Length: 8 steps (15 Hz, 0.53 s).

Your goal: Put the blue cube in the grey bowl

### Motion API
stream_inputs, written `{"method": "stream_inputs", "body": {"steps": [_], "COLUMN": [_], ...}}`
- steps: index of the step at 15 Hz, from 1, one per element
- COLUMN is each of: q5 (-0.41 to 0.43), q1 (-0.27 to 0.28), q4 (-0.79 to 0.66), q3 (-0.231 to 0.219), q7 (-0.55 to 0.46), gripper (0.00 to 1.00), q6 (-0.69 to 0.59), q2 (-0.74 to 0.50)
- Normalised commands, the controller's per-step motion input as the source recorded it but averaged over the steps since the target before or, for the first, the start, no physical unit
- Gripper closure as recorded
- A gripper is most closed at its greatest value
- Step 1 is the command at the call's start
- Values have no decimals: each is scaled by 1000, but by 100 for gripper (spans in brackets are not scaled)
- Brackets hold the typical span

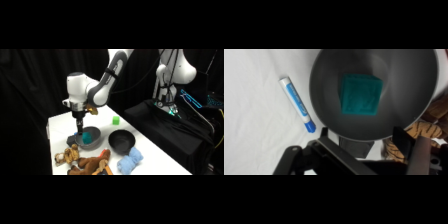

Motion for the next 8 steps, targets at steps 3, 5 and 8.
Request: {"method": "stream_inputs", "body": {"steps": [3, 5, 8], "q5": [121, 166, 183], "q1": [-89, -97, -79], "q4": [-59, -42, -30], "q3": [96, 112, 87], "q7": [-225, -284, -296], "gripper": [0, 0, 0], "q6": [-527, -602, -577], "q2": [-474, -461, -415]}}
